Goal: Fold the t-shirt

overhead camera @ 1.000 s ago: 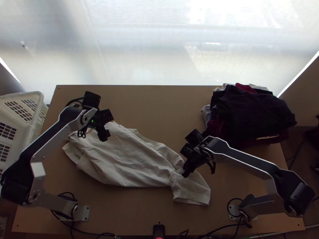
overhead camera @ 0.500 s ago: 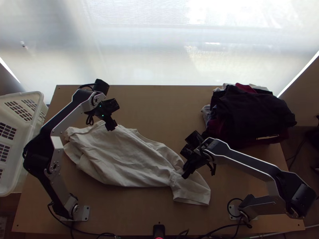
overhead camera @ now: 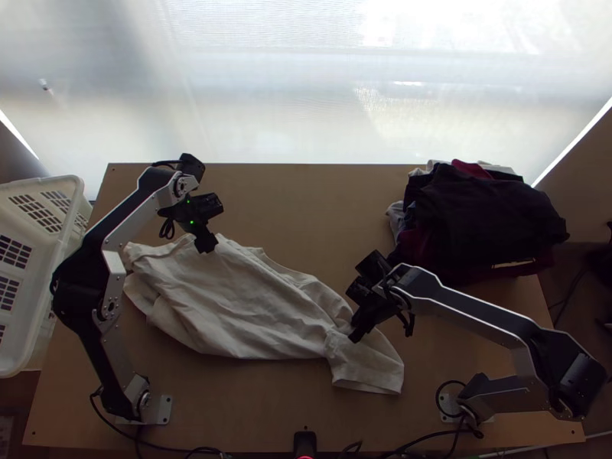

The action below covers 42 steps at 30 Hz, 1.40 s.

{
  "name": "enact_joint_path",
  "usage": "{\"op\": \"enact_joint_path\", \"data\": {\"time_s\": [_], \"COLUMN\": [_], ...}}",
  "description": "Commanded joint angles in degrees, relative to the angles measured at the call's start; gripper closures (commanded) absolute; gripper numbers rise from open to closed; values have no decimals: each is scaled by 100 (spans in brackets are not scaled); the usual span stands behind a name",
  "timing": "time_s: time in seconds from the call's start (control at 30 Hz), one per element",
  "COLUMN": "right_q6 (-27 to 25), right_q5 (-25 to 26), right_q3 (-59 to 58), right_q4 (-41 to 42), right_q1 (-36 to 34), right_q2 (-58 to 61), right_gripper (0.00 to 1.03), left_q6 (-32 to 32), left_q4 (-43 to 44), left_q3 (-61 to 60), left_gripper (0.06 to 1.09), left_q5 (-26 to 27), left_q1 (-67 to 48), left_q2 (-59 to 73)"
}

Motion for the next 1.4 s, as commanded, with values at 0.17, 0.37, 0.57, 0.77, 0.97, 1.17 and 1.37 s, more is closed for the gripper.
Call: {"op": "enact_joint_path", "data": {"time_s": [0.17,0.37,0.57,0.77,0.97,1.17,1.37], "right_q6": [2,2,2,2,-16,-7,-130], "right_q5": [7,7,-2,7,7,7,-2], "right_q3": [-23,-5,-5,109,144,390,1146], "right_q4": [-14,-14,-23,21,3,-93,-665], "right_q1": [-34,-51,-60,-60,-183,-719,-1334], "right_q2": [-45,-27,-27,78,70,-229,-765], "right_gripper": [100,100,100,100,100,100,100], "left_q6": [176,97,-210,-166,-245,-395,-579], "left_q4": [-8,-60,-570,-869,-1458,-1941,-2108], "left_q3": [100,161,733,645,1163,1471,1594], "left_gripper": [54,105,105,105,105,105,105], "left_q5": [-40,-22,294,373,382,470,479], "left_q1": [192,209,262,385,499,675,939], "left_q2": [331,314,-117,-258,-829,-1725,-2991]}}
